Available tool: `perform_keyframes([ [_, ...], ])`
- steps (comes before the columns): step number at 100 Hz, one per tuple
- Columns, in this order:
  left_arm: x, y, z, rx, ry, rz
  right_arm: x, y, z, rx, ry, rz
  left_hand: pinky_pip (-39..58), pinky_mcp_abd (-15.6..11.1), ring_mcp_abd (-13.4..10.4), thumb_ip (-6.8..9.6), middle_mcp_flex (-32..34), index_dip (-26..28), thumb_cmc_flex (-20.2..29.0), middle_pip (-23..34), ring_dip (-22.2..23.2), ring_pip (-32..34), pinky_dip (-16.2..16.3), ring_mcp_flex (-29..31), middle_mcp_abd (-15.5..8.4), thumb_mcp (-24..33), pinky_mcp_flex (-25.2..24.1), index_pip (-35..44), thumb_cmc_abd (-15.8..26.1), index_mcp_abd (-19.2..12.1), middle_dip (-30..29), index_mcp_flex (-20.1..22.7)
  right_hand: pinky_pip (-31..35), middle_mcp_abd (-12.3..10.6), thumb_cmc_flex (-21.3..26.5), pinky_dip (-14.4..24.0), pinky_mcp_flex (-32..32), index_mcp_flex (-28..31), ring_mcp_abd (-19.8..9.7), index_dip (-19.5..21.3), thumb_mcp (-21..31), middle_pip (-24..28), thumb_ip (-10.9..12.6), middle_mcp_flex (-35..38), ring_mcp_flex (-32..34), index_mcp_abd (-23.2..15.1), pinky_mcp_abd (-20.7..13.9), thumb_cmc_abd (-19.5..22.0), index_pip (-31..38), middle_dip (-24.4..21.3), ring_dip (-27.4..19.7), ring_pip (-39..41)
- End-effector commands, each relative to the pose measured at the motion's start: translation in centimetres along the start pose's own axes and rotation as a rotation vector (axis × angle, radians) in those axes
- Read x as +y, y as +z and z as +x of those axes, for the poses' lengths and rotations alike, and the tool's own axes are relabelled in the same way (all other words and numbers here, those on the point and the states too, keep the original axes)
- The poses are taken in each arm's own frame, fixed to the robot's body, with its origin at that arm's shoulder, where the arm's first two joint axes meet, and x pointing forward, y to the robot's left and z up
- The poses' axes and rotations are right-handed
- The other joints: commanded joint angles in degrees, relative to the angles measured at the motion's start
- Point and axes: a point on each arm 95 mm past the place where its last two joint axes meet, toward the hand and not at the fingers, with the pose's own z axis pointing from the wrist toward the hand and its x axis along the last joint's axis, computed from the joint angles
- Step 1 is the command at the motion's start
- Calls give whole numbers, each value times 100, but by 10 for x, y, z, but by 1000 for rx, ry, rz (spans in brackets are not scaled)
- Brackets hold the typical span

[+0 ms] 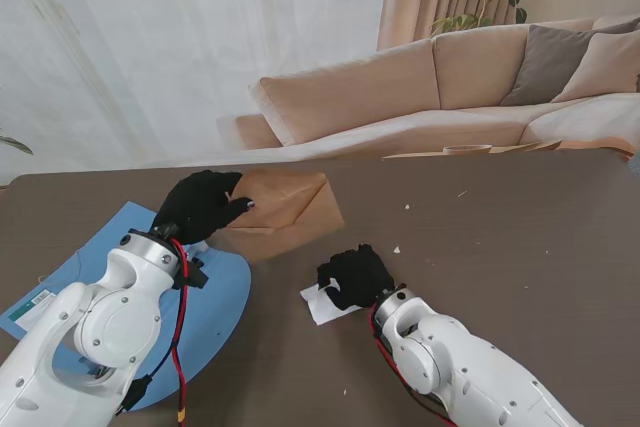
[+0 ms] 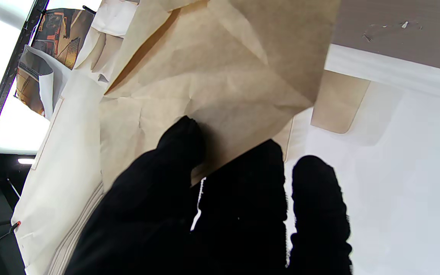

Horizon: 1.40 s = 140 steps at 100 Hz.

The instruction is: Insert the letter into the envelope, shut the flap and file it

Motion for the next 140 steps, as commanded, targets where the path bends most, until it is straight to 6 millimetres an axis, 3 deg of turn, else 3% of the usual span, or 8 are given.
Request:
perform_keyframes([
  [1, 0, -1, 3, 2, 0, -12, 6, -4, 14, 32, 25, -29, 246, 76, -285, 142, -185, 479, 730, 157, -70, 203, -68, 187, 213, 612, 14, 1039, 68, -462, 2, 521, 254, -100, 176, -22, 240, 198, -151, 293, 218, 166, 76, 441, 426, 125, 59, 115, 186, 138, 121, 227],
  [16, -1, -1, 4, -8, 3, -10, 30, -19, 27, 87, 59, -95, 212, 129, -190, 162, -167, 482, 731, 167, -73, 189, -61, 143, 209, 588, -69, 1030, 70, -488, -2, 507, 746, 20, 279, 42, 711, 95, -177, 879, 174, 689, 82, 830, 974, 196, 85, 219, 169, 702, 451, 922],
  [42, 1, 4, 5, -37, 16, -13, 74, -47, 54, 121, 178, -237, 228, 132, -204, 172, -155, 484, 731, 171, -67, 214, -34, 179, 227, 572, -39, 1024, 76, -490, -19, 498, 1432, 376, 357, 364, 1026, -288, -146, 1723, 54, 1806, 112, 783, 1205, 846, 266, 447, 450, 1458, 1097, 2222],
  [60, 6, 8, 8, -57, 3, -30, 103, -52, 67, 109, 253, -409, 250, 158, -179, 192, -122, 476, 730, 198, -67, 239, -12, 229, 262, 549, -4, 1002, 84, -484, -31, 456, 1581, 413, 435, 470, 1070, -359, -118, 1654, -148, 1981, 10, 850, 1263, 997, 331, 563, 429, 1553, 1179, 2449],
  [76, 9, 9, 11, -57, -7, -46, 121, -45, 67, 116, 271, -497, 249, 182, -152, 211, -114, 470, 730, 224, -71, 243, -1, 240, 273, 536, -3, 993, 96, -474, -44, 443, 1574, 443, 954, 508, 1083, -506, -190, 1177, -1050, 2078, -375, 850, 1272, 1155, 326, 1064, 262, 1655, 1195, 2530],
  [87, 9, 8, 13, -53, -13, -61, 129, -37, 63, 125, 258, -542, 254, 198, -135, 216, -103, 469, 727, 241, -74, 249, 7, 266, 320, 522, 11, 988, 118, -471, -60, 429, 1556, 457, 1156, 506, 1081, -505, -259, 1085, -1348, 2184, -705, 883, 1281, 1017, 305, 1234, 300, 1747, 1248, 2625],
  [96, 8, 7, 14, -50, -13, -75, 132, -32, 63, 141, 247, -574, 267, 244, -90, 224, -76, 478, 716, 298, -82, 250, 19, 329, 392, 493, 48, 987, 172, -453, -76, 397, 1487, 404, 1226, 481, 1035, -487, -286, 1182, -1293, 2177, -803, 854, 1215, 735, 264, 1226, 386, 1775, 1257, 2604],
  [140, 7, 6, 18, -63, -68, -127, 135, -17, 67, 301, 108, -680, 240, 356, 15, 230, -41, 571, 726, 431, -92, 223, 42, 391, 316, 438, 49, 1028, 294, -393, -51, 282, 1286, -358, 621, 371, 1072, 212, -545, 1831, 1, 1617, -1078, 1292, 1327, -768, 42, 605, 115, 1711, 1096, 2152],
])
